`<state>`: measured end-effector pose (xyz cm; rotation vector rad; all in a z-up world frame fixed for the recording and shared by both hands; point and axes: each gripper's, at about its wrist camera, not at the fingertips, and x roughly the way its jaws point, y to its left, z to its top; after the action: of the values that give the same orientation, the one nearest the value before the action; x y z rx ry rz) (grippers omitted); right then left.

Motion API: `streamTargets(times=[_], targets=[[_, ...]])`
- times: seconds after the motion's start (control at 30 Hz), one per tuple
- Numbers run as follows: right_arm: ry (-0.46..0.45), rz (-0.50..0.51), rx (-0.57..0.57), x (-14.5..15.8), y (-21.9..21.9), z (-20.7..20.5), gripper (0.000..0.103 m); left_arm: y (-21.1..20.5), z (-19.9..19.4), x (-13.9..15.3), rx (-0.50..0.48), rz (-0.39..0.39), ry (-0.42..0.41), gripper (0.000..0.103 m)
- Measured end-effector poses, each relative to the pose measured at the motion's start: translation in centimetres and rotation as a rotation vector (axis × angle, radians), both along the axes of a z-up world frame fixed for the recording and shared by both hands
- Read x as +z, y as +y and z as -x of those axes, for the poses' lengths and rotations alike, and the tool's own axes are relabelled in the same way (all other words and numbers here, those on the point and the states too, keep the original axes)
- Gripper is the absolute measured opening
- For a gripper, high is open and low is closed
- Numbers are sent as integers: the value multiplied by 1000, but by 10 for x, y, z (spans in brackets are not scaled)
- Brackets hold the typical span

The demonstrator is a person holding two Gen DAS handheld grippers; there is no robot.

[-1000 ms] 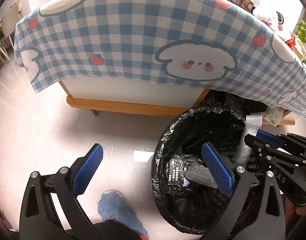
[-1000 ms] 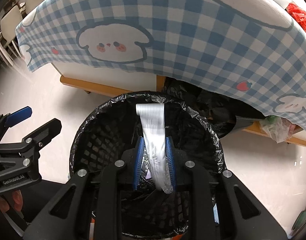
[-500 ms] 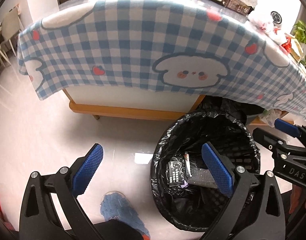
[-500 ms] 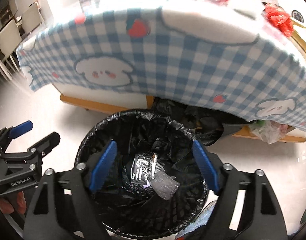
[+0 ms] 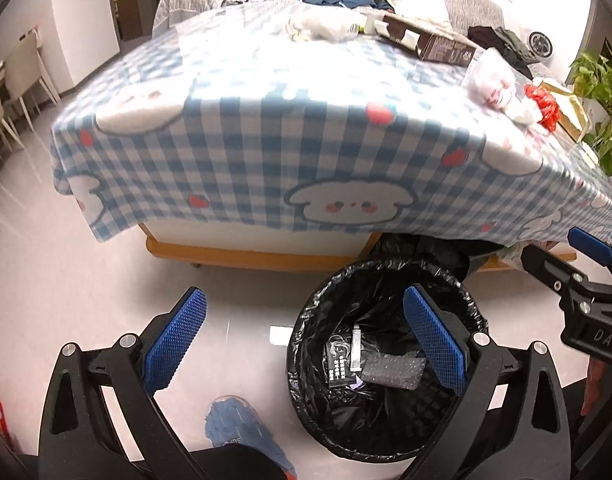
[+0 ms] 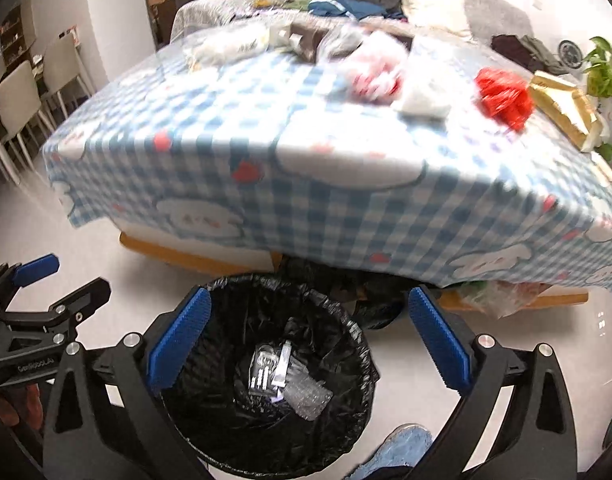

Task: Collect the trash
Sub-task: 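Move both grippers back from the bin toward the table, then grasp the white cotton-pad bag with the left gripper while the right grasps the clear plastic bag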

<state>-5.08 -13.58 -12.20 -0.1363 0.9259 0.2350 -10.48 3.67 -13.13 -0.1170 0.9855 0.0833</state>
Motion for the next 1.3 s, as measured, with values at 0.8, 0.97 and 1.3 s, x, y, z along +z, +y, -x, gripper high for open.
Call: streamTargets(times=[0.8, 0.97, 1.3], targets=[[-129, -23, -10, 81, -18, -48, 96, -12, -71, 81, -16, -6, -116, 97], [-128, -18, 9, 89, -13, -63, 95, -11, -92, 88, -16, 3, -124, 97], [-117, -1, 34, 96, -12, -101, 92, -8, -143, 100, -27, -22, -138, 97]])
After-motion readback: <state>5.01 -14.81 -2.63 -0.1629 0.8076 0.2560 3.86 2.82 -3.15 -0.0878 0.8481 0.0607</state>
